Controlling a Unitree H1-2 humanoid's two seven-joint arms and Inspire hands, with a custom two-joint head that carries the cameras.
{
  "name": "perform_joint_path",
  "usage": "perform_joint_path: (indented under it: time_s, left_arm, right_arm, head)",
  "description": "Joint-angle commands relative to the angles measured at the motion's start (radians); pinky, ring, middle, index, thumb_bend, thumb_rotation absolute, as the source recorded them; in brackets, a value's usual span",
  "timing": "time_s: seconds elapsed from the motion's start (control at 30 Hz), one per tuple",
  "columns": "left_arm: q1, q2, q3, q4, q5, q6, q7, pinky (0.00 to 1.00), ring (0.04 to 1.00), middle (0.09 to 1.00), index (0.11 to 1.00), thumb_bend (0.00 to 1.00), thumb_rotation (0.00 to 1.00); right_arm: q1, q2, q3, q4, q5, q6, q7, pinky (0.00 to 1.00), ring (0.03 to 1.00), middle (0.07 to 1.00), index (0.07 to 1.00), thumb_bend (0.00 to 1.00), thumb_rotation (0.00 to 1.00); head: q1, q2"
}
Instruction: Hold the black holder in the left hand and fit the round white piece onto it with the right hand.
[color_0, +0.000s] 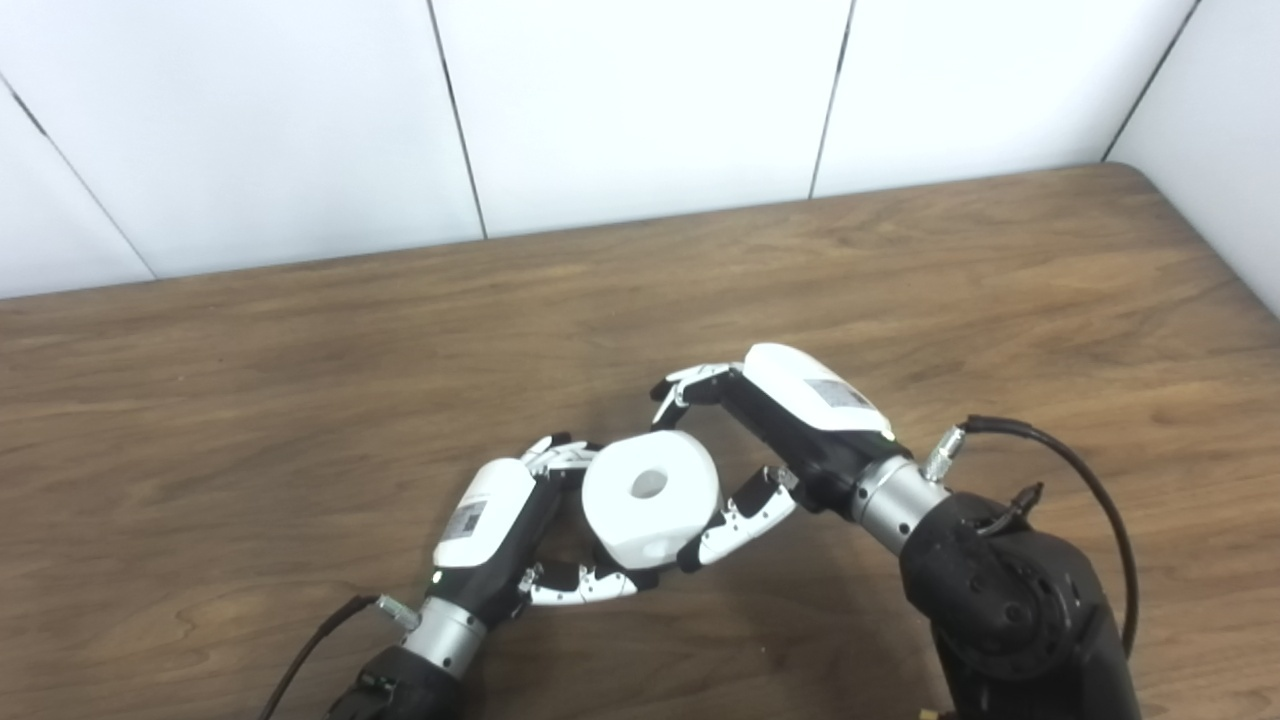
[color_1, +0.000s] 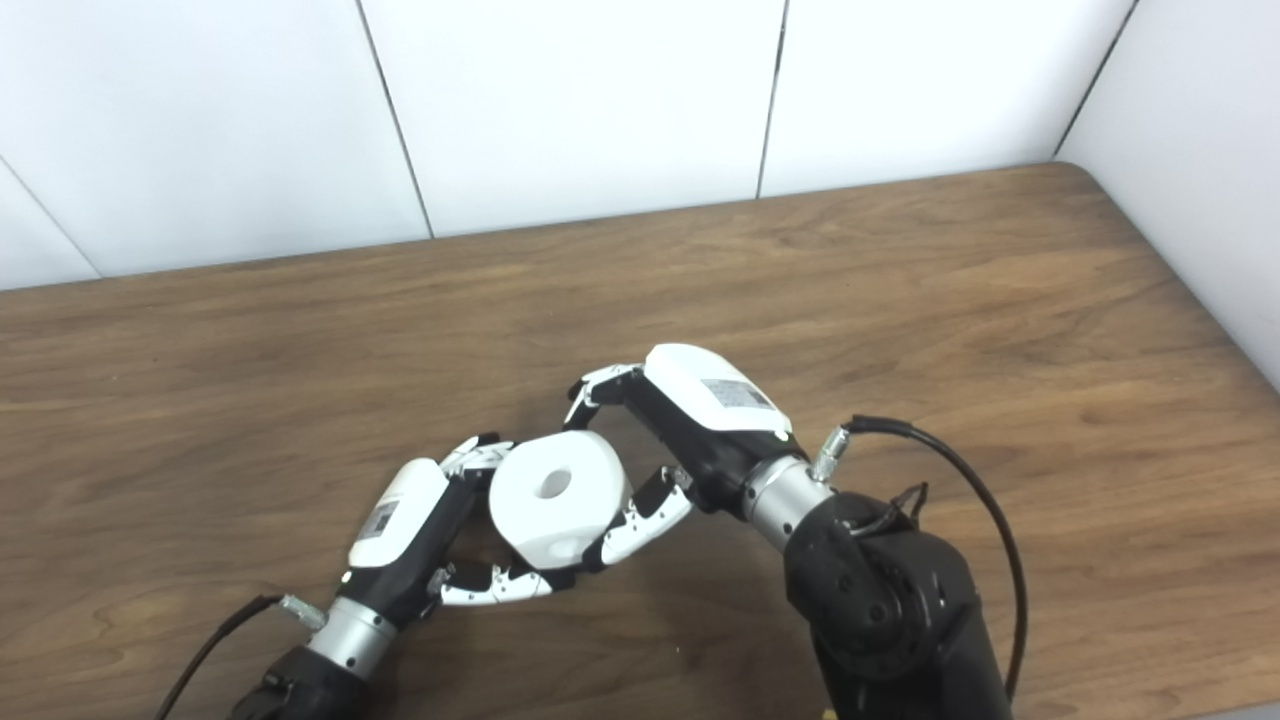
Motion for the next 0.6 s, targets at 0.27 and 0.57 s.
perform_joint_path:
  time_s: [0.27, 0.57]
  left_arm:
    - [-0.006, 0.002, -0.007, -0.012, 0.003, 0.013, -0.013, 0.93, 0.831, 0.745, 0.486, 0.52, 0.06]
    - [-0.002, 0.002, -0.007, -0.021, 0.008, 0.013, -0.01, 0.93, 0.828, 0.742, 0.486, 0.52, 0.06]
  right_arm:
    - [-0.017, -0.029, -0.015, -0.02, 0.014, -0.024, -0.038, 0.92, 0.874, 0.824, 0.484, 0.52, 0.15]
    - [-0.003, -0.045, -0.024, -0.022, 0.02, -0.021, -0.04, 0.92, 0.873, 0.818, 0.484, 0.52, 0.15]
  head:
    - [-0.004, 0.003]
    - [-0.004, 0.008]
